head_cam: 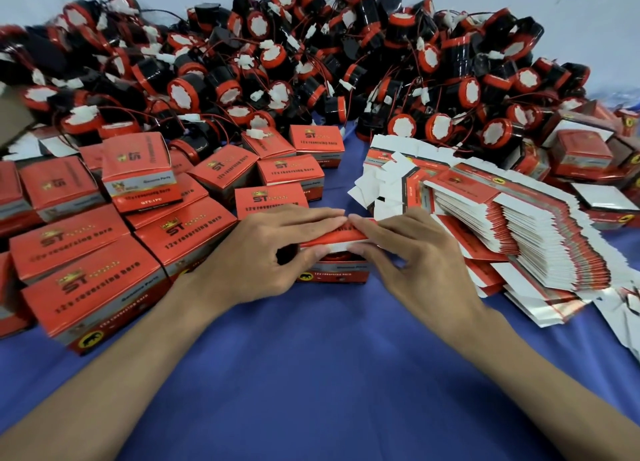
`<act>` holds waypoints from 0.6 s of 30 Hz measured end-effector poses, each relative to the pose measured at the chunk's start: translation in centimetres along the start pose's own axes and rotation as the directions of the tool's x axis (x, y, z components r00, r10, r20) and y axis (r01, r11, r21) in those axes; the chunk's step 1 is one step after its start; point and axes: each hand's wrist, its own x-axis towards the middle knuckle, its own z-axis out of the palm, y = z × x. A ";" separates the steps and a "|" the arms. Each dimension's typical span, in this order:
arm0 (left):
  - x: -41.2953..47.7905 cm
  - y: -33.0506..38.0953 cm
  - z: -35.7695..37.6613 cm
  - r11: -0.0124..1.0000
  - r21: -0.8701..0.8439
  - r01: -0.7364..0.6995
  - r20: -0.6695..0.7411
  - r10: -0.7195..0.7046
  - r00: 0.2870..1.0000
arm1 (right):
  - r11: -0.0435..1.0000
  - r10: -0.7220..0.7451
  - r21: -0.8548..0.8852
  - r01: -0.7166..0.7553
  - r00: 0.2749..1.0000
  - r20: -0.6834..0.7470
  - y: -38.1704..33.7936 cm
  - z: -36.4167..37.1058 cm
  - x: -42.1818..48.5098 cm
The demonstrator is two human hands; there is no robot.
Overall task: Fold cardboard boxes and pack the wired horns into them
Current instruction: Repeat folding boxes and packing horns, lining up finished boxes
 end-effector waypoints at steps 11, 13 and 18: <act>0.0 0.3 0.1 0.993 0.108 -0.039 0.009 0.038 0.999 | 0.995 -0.005 0.104 0.001 0.999 0.036 0.5 0.4 -0.1; 0.0 0.4 -0.1 0.993 0.109 -0.039 0.014 0.038 0.999 | 0.990 -0.011 0.144 0.004 0.999 0.050 0.5 0.4 -0.1; 0.0 0.4 -0.2 0.994 0.107 -0.029 0.032 0.026 0.999 | 0.978 -0.022 0.210 0.010 0.998 0.056 0.8 0.5 0.1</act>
